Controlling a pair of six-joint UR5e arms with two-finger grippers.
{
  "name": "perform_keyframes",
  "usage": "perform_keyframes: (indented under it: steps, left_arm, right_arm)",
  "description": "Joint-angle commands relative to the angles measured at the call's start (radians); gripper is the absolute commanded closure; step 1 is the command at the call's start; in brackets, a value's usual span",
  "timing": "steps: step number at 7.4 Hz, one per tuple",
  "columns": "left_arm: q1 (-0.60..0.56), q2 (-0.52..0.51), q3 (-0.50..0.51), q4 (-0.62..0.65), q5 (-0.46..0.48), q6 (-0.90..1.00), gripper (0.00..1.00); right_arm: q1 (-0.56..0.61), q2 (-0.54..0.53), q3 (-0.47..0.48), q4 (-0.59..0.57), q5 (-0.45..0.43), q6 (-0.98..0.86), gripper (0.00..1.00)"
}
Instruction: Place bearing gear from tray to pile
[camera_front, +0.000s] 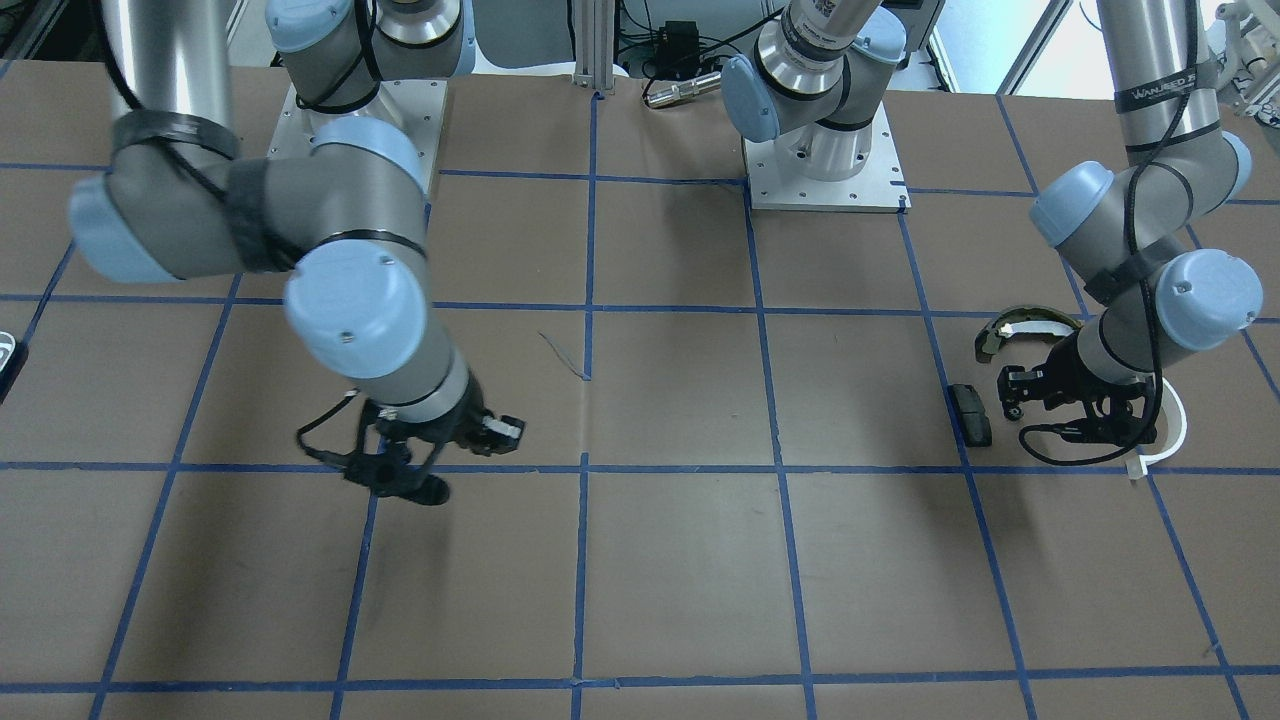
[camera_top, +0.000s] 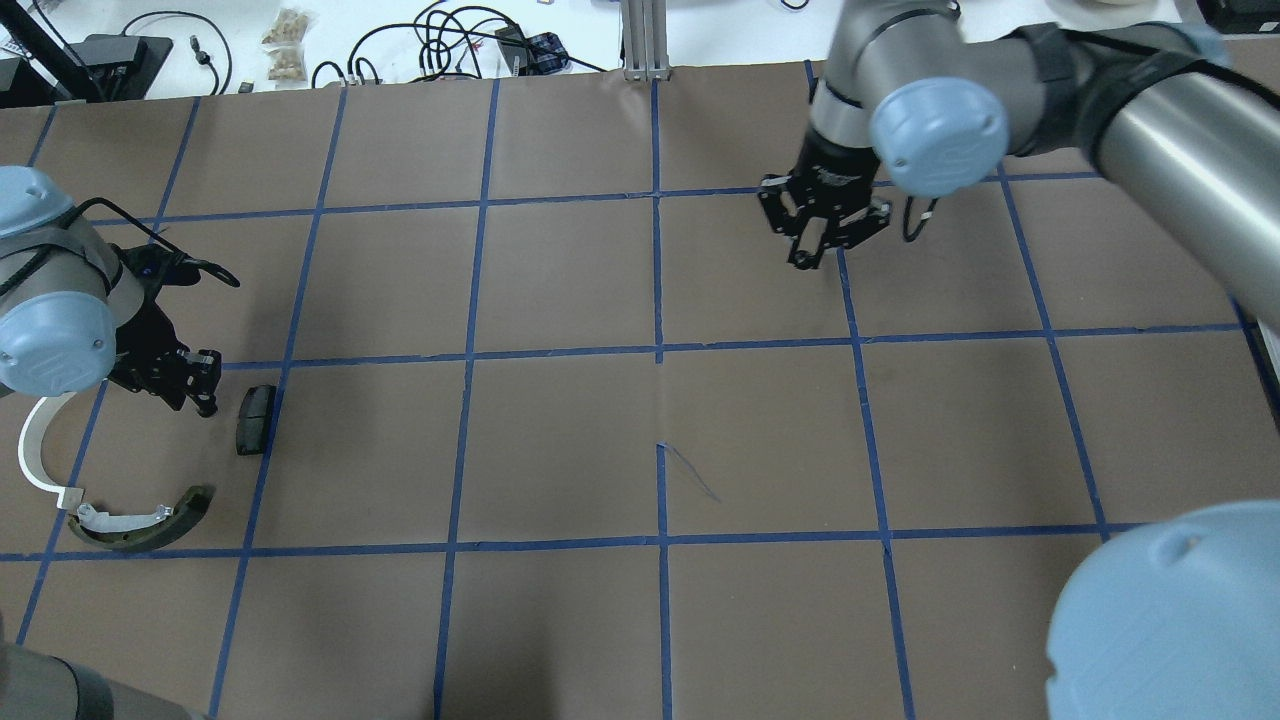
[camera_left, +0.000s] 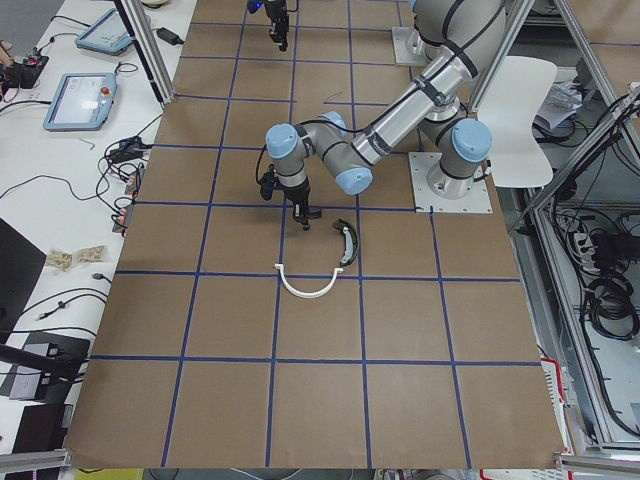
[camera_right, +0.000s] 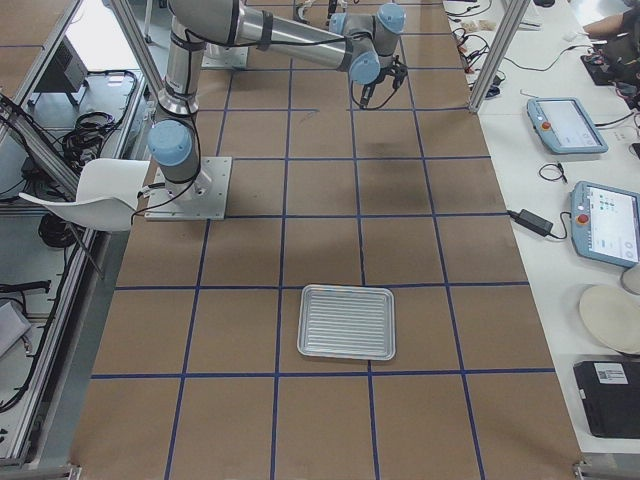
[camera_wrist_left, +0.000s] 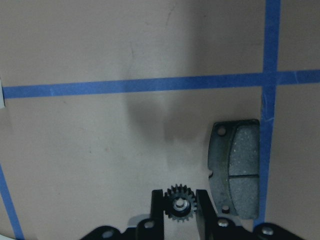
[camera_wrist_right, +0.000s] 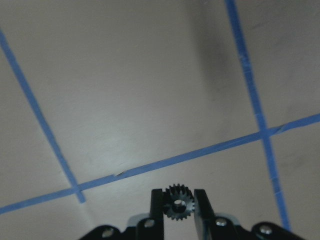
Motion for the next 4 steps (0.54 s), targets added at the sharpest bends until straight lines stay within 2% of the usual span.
perform_keyframes:
  steps: [1,2,3,4]
  left_arm:
    - [-0.001,0.003,0.0,-0.001,-0.002,0.002,0.0]
    - [-0.019,0.012,0.0,-0.006,-0.011,-0.013,0.0]
    - [-0.037,0.027,-0.002,-0.01,-0.1,-0.026,0.0]
    - [-0.083,0.038,-0.002,-0.016,-0.134,-0.068,0.0]
  right_arm:
    - [0.127,0.026,0.108,-0.203,0.056,0.172,1.0]
    - [0.15,0.029,0.16,-0.286,0.064,0.202,1.0]
    - [0.166,0.031,0.189,-0.3,0.076,0.219,1.0]
    - [0.183,0.031,0.202,-0.301,0.078,0.23,1.0]
